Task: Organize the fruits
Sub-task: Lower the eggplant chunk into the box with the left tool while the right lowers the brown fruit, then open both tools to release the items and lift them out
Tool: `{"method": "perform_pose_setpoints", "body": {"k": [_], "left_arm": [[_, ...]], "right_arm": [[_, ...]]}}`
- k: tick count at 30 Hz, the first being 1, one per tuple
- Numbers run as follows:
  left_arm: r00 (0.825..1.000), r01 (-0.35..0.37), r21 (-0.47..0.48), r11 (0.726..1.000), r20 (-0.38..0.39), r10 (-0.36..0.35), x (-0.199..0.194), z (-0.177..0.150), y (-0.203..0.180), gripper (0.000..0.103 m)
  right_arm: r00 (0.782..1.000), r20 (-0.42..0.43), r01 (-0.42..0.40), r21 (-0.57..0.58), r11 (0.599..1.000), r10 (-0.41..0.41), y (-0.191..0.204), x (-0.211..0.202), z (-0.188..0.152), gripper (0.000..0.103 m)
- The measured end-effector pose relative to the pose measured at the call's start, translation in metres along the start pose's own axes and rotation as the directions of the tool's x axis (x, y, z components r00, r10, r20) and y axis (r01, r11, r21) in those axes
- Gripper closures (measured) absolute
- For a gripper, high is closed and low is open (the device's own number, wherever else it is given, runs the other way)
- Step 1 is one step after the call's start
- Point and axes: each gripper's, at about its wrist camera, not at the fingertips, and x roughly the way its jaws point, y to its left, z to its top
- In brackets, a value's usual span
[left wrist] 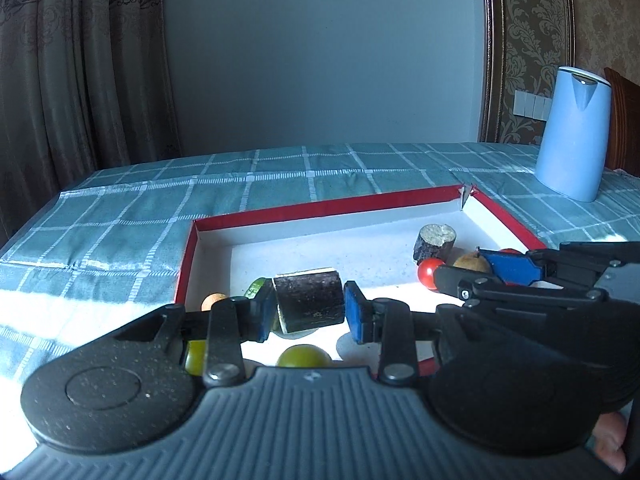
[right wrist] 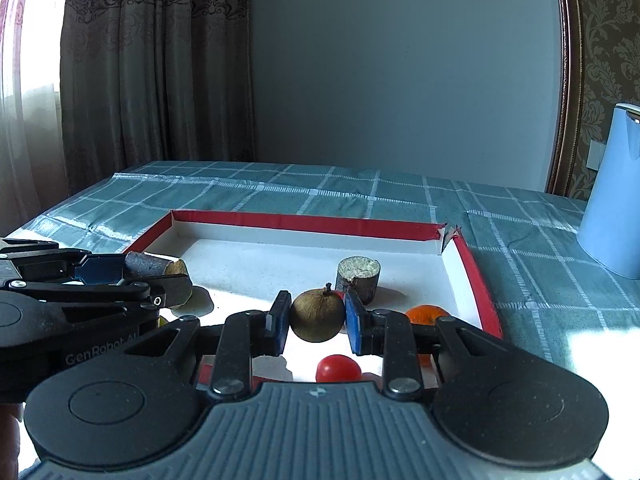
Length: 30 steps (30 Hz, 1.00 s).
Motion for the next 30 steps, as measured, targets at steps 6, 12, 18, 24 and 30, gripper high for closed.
{"method": "perform_pose_setpoints", "body": {"k": [6,12,18,24,30], "left_arm": [[1.0,-0.019,-0.002,1.0,-0.02,0.019,0.022,0.005,0.001,0.071],[0.999,-0.04,-0.013,0.999,-0.013,0.039,0.034,0.01,0.001,0.069],[0.998,-0.065,-0.023,0.998,-0.016,0.064,0.04,0.008,0.004,0.065],[0.996,-0.084,-0.017,0.996,-0.015,0.084,0.04,0.007,0.004,0.056],[0.993,-0.117,-0.063,0.991,-0.021,0.116,0.041,0.006,0.013,0.029]], "right_arm": [[0.999,-0.041,0.02,-0.005,1.0,-0.02,0.004,0.027,0.004,0.075],[0.998,-0.046,0.041,0.013,0.999,-0.04,-0.002,0.044,0.011,0.076],[0.998,-0.04,0.038,0.013,0.999,-0.037,-0.001,0.046,0.013,0.075],[0.997,-0.046,0.054,0.004,0.999,-0.054,0.0,0.045,0.011,0.074],[0.998,-0.047,0.033,0.048,0.998,-0.03,-0.008,0.046,0.01,0.072]]}}
